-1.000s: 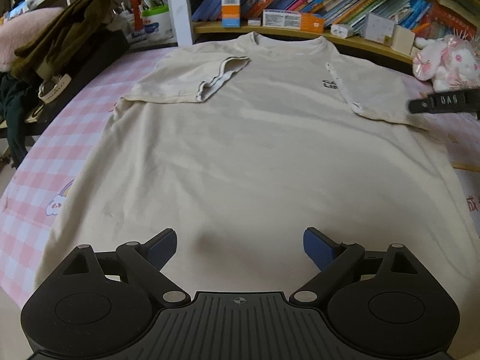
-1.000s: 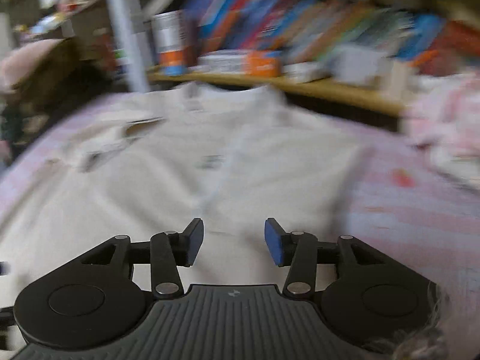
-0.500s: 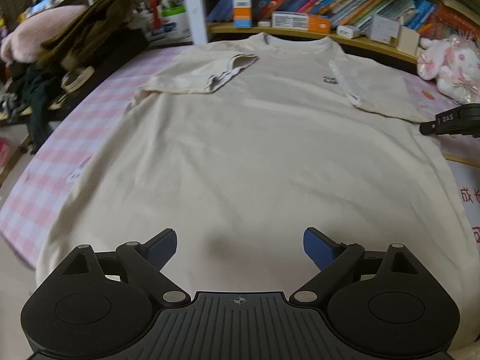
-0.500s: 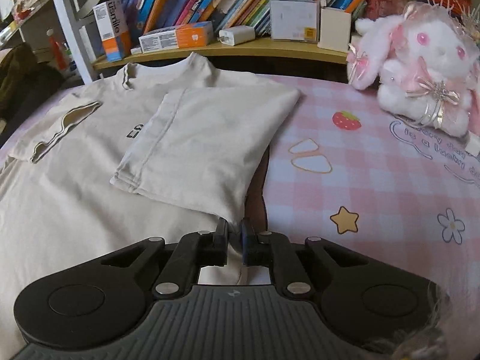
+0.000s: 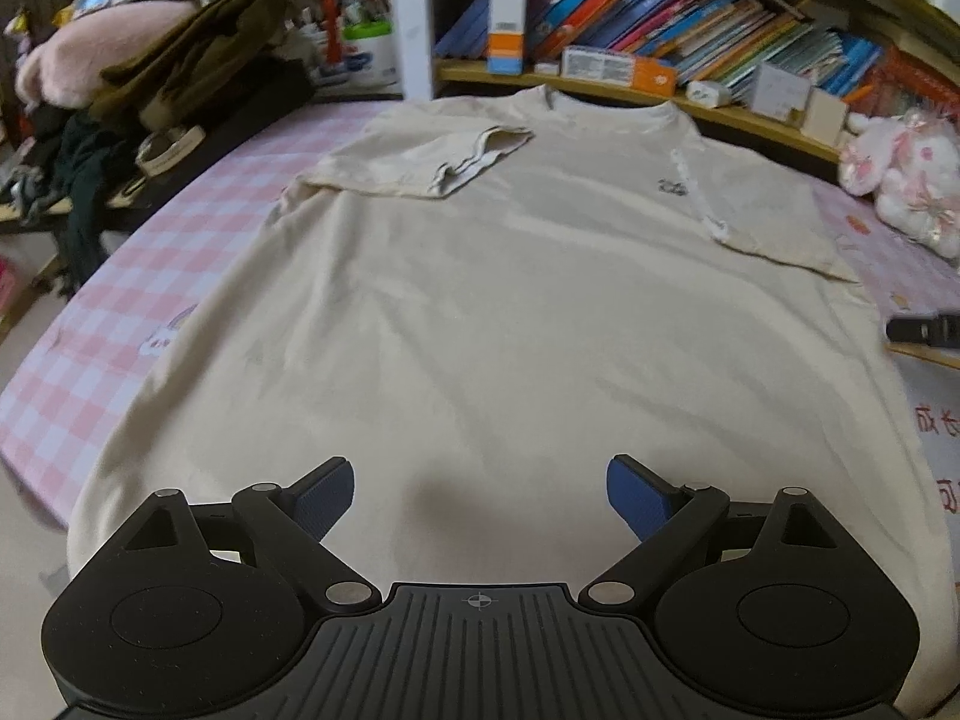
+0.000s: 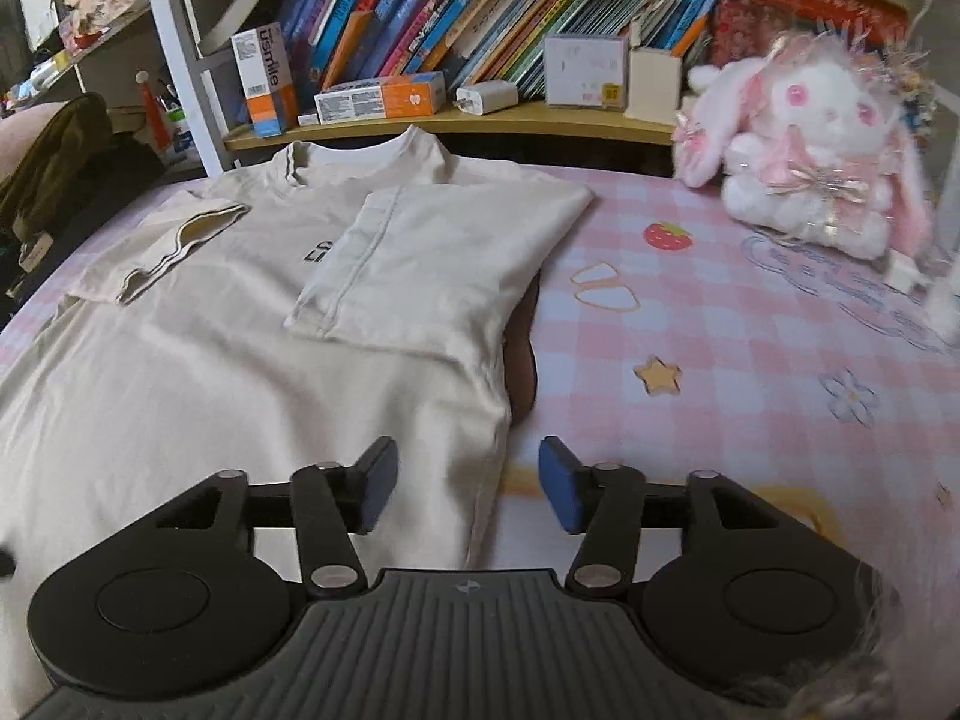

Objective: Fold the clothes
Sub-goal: 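Withdraw the open right gripper from the folded side, then move both grippers to the shirt hem and close them on it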

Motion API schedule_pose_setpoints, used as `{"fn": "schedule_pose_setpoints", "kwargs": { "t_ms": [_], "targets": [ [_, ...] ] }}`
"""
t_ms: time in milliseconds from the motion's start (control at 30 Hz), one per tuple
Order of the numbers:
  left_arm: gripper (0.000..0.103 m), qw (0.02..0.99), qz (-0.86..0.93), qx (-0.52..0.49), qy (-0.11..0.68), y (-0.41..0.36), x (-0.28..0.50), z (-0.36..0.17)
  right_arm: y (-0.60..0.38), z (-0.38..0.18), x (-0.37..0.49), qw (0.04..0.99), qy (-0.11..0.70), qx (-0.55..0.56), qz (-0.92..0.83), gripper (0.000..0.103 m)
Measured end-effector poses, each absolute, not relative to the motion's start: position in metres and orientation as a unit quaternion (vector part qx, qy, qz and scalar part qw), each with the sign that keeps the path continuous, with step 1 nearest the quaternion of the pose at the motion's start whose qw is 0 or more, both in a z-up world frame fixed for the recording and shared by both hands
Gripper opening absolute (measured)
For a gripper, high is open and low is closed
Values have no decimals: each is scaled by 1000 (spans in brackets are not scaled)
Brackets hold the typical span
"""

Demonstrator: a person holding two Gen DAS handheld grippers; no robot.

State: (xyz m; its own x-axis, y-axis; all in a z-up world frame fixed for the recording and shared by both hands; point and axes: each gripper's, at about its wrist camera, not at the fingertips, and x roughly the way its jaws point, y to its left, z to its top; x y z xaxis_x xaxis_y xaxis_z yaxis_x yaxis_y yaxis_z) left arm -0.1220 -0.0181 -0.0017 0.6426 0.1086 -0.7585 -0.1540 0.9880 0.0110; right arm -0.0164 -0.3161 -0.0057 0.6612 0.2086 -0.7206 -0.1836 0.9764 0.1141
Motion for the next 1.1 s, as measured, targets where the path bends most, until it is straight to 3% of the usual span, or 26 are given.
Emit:
{"fn": "schedule_pose_setpoints", "kwargs": {
  "t_ms": [167, 300, 1100],
  "targets": [
    [94, 914, 38, -25, 404, -8, -121, 4, -305, -1, -70, 915, 395, 19, 80, 79],
    [94, 919, 11, -14, 395, 3, -127, 6, -292, 2, -105, 916, 395, 34, 63, 87],
    [94, 919, -53, -8, 392, 115, -213, -1, -178, -1, -260, 915, 392, 80, -52, 90]
  ]
}}
